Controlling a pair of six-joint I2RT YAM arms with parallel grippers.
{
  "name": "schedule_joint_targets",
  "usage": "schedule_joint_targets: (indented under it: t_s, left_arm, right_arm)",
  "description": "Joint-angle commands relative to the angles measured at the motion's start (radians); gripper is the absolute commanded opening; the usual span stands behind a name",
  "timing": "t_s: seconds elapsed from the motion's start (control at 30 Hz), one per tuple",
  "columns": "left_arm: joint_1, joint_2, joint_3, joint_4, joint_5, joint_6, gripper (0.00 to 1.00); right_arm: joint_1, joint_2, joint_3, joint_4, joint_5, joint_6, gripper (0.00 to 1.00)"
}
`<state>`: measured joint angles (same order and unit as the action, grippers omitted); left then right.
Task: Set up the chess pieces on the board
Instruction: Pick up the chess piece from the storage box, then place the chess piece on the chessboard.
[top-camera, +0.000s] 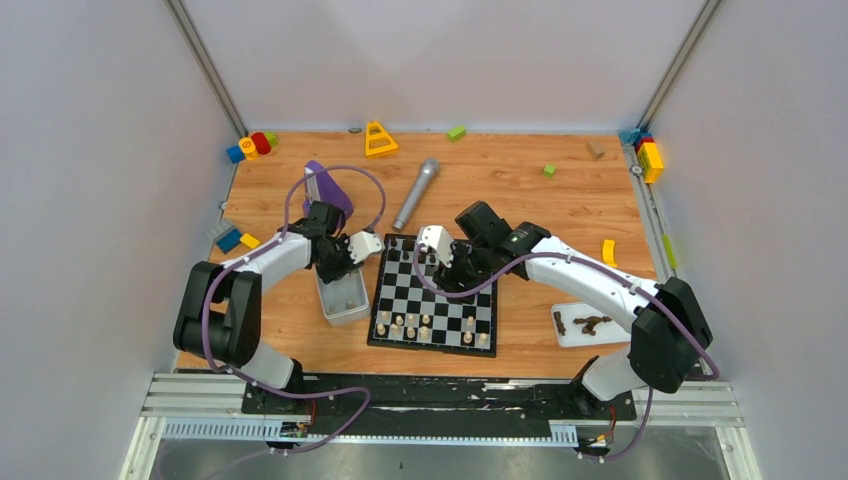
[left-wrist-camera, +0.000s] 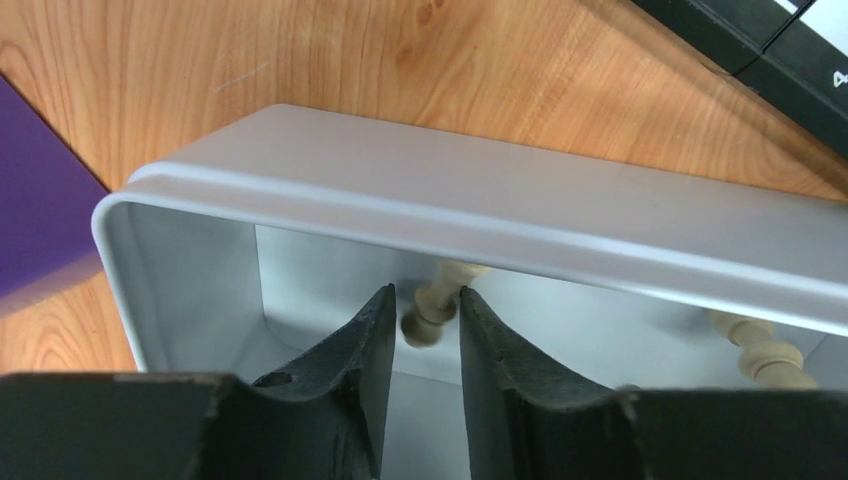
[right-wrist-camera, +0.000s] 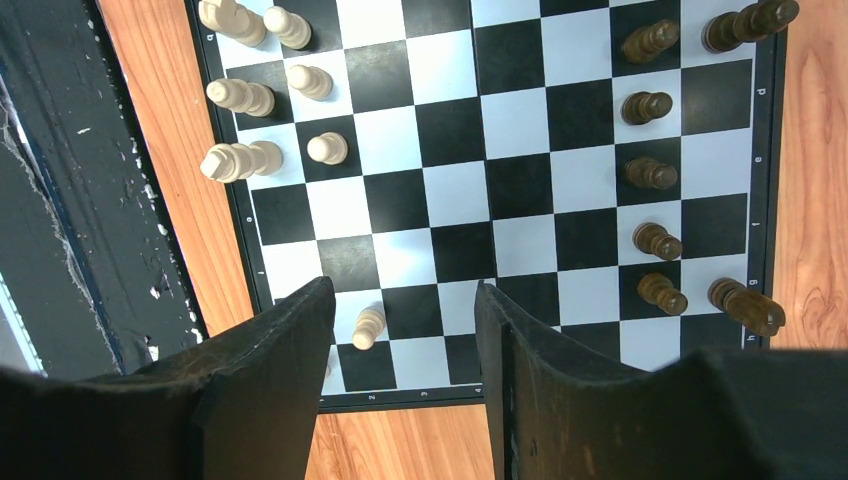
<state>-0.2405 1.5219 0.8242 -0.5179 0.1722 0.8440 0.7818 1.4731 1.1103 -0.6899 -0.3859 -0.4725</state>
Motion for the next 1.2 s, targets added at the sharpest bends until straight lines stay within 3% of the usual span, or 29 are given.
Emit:
schedule_joint_targets:
  t_s: [0.0, 0.2, 0.4, 0.63, 0.83, 1.0, 1.17]
  left_arm:
    - [0.006, 0.021, -0.009, 0.011, 0.011, -0.003, 0.33]
    - [0.007, -0.065, -0.005, -0.033, 0.022, -0.009, 0.20]
    - [0.007, -0.204, 0.038, -0.115, 0.048, -0.030, 0.14]
    - [-0.004, -0.319, 0.159, -0.225, 0.267, -0.118, 0.13]
    - [-0.136, -0.341, 0.285, -0.236, 0.330, -0.220, 0.13]
    - [-0.275, -0.305, 0.379, -0.196, 0.305, -0.289, 0.12]
    - [-0.333, -0.255, 0.433, -0.167, 0.276, -0.316, 0.06]
  right_arm:
    - [-0.008, -0.020, -0.001, 0.039, -0.021, 0.011, 0.54]
    - [-0.012, -0.026, 0.004, 0.039, -0.018, 0.012, 0.54]
    - [-0.026, -0.028, 0.028, 0.042, -0.032, 0.033, 0.54]
    - [-0.125, -0.011, 0.107, 0.078, -0.189, 0.128, 0.55]
    - [-0.173, 0.061, 0.197, 0.112, -0.385, 0.213, 0.57]
    - [-0.208, 0.110, 0.262, 0.165, -0.533, 0.318, 0.61]
    - [-0.247, 0.152, 0.315, 0.208, -0.619, 0.425, 0.66]
